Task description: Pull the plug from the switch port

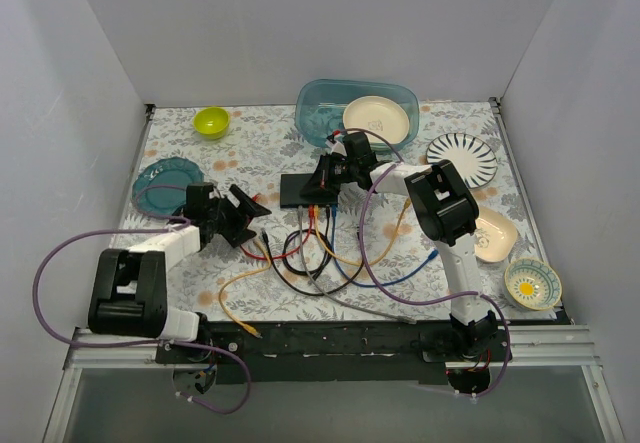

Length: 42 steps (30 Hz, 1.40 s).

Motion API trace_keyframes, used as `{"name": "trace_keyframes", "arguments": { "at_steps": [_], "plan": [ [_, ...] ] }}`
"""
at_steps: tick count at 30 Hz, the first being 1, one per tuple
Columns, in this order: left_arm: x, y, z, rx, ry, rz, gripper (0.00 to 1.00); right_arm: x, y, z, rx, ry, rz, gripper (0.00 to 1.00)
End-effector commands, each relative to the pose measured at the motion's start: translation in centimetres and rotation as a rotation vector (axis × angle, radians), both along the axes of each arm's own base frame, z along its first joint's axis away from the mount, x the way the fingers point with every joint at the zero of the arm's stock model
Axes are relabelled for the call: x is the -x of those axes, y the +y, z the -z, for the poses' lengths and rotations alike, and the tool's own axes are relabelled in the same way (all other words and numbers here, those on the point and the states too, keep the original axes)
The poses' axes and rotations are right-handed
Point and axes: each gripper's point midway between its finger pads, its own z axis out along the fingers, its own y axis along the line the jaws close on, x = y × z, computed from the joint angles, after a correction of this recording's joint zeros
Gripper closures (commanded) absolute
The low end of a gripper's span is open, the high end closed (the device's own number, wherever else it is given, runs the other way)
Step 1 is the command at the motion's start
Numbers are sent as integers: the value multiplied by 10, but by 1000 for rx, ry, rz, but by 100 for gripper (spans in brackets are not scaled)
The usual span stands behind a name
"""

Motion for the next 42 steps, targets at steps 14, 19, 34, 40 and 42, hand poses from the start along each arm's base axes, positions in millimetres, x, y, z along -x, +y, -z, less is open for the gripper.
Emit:
{"name": "trace_keyframes", "arguments": {
  "at_steps": [14, 19, 34, 40, 42],
  "plan": [
    [-61, -92, -5, 91, -123, 185, 47, 8, -18, 36, 94, 44, 31, 88],
    [-62, -99, 26, 68, -51, 178, 58, 8, -17, 37, 87, 49, 28, 88],
    [-64, -86, 62, 62, 90, -12, 72, 6, -16, 35, 74, 52, 26, 88],
    [-59, -83, 73, 68, 135, -38, 76, 6, -15, 36, 72, 54, 26, 88],
    [-59, -82, 74, 83, 152, -62, 75, 6, -15, 36, 71, 56, 28, 88]
  ]
}}
